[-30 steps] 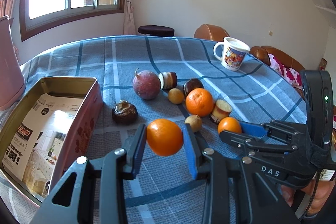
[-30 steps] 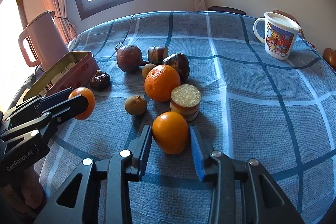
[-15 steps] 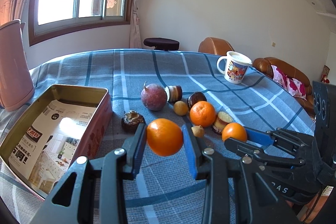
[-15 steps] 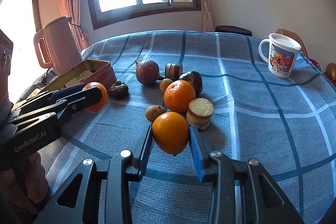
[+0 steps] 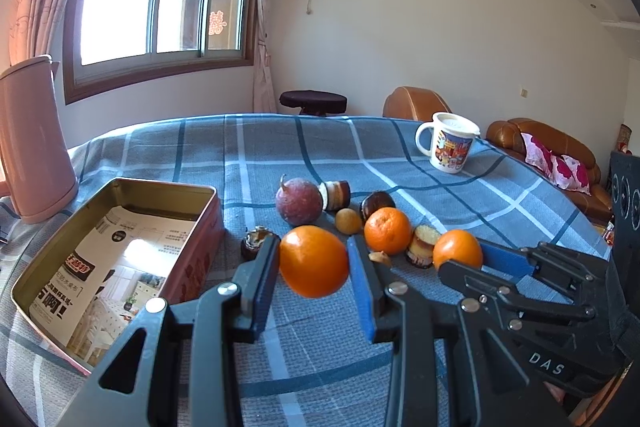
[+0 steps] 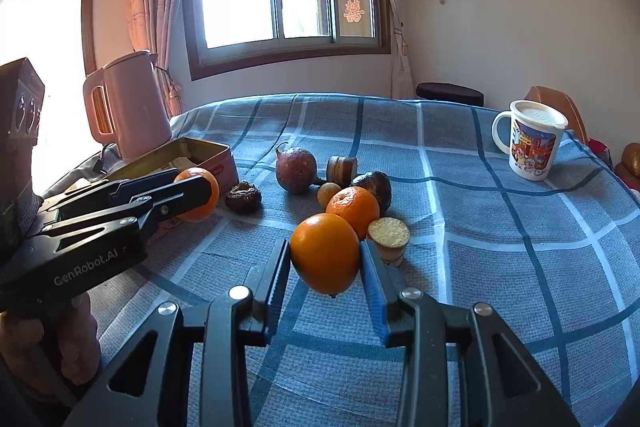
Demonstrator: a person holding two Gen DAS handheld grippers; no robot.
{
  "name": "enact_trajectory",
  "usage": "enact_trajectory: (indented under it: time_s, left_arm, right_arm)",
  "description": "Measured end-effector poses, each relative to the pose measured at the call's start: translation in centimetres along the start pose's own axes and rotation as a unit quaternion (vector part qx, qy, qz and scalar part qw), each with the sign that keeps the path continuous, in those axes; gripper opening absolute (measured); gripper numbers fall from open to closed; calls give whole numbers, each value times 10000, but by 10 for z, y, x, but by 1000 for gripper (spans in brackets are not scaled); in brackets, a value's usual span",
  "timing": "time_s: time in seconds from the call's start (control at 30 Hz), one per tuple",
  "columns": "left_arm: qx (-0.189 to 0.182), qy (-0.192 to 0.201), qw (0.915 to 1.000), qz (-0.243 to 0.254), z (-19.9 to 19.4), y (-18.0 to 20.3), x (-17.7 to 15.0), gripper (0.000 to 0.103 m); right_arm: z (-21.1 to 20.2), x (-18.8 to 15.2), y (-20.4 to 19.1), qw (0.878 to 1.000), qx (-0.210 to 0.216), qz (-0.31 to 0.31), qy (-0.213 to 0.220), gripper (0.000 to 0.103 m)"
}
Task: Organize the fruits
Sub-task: 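Lift both held oranges and carry them toward the pink tin box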
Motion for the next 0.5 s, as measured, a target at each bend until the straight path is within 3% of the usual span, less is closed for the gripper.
enact_trajectory:
  time_s: [0.5]
  left_arm:
    - [70,233,9997,65,-9,2,3,37]
  right_arm:
    - [-10,2,0,9997,38,-19,250,38]
Point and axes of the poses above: each gripper's, at about its wrist camera, not at the fingertips, and z roughly the way its jaws point, y to its right, x to its top, the point moved 7 cm from there along z, roughly the way its jaws point, and after that the axes turned 9 degrees about -x, right-handed, at the moved point
